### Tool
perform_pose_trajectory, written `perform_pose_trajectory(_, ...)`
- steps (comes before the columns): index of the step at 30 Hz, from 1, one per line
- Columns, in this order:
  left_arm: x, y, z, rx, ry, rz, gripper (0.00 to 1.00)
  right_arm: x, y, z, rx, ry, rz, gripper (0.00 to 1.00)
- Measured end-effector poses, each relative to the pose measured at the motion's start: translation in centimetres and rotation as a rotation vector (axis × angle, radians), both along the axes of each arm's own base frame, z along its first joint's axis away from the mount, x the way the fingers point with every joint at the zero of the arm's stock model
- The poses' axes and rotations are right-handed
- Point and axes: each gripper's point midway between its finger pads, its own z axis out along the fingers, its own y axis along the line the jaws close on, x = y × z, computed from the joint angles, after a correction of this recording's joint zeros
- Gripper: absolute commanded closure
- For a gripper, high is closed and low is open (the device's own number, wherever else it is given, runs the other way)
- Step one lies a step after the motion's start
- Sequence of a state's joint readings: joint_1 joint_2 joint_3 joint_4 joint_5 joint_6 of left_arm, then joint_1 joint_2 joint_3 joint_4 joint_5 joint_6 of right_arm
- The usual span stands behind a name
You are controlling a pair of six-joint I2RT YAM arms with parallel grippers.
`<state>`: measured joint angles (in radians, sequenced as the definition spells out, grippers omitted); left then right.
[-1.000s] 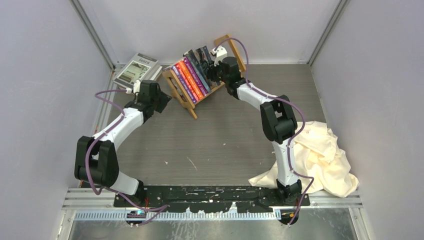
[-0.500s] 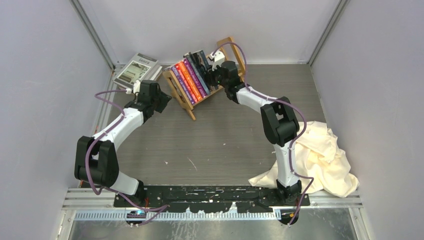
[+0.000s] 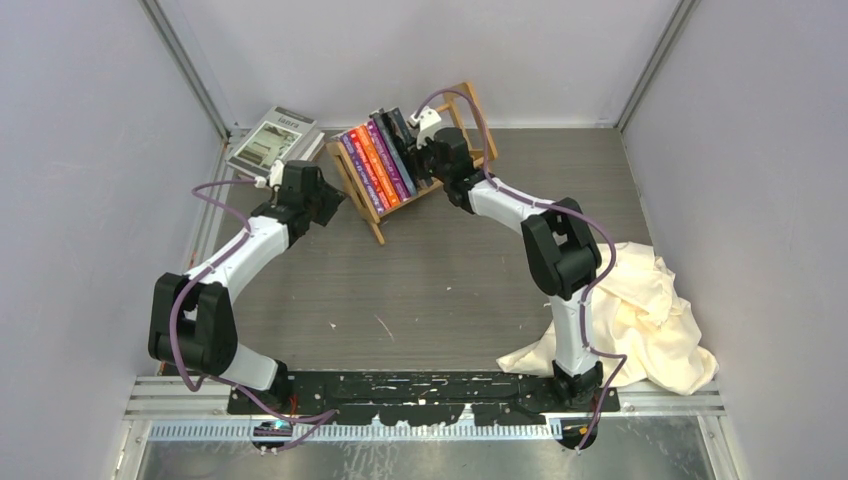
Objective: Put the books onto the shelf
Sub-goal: Place the book on the shelf.
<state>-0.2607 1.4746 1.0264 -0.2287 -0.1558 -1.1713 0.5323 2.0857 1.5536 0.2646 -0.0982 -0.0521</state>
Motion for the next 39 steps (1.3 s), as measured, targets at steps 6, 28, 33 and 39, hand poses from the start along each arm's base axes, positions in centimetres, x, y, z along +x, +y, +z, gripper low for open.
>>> perform_pose_trajectory(6, -0.1, -0.4, 0.0, 0.000, 0.000, -0.010, 0.57, -0.4, 0.7, -0.1, -0.014, -0.005, -0.017, 0.69)
perform_pose_trajectory(28, -1.0, -1.2, -0.2, 0.017, 0.035, -0.021, 0.57, -3.2, 0.0, 5.1, 0.023, -0.039, -0.021, 0.33)
perform_pose_trajectory(33, -0.6, -1.1, 1.0, 0.019, 0.027, -0.009, 0.57, -4.8, 0.8, 6.3, 0.047, -0.037, 0.011, 0.35)
perform_pose_trajectory(39, -0.9, -0.8, 1.0, 0.026, 0.046, 0.009, 0.57, -5.4, 0.5, 8.0, 0.092, -0.049, -0.030, 0.47)
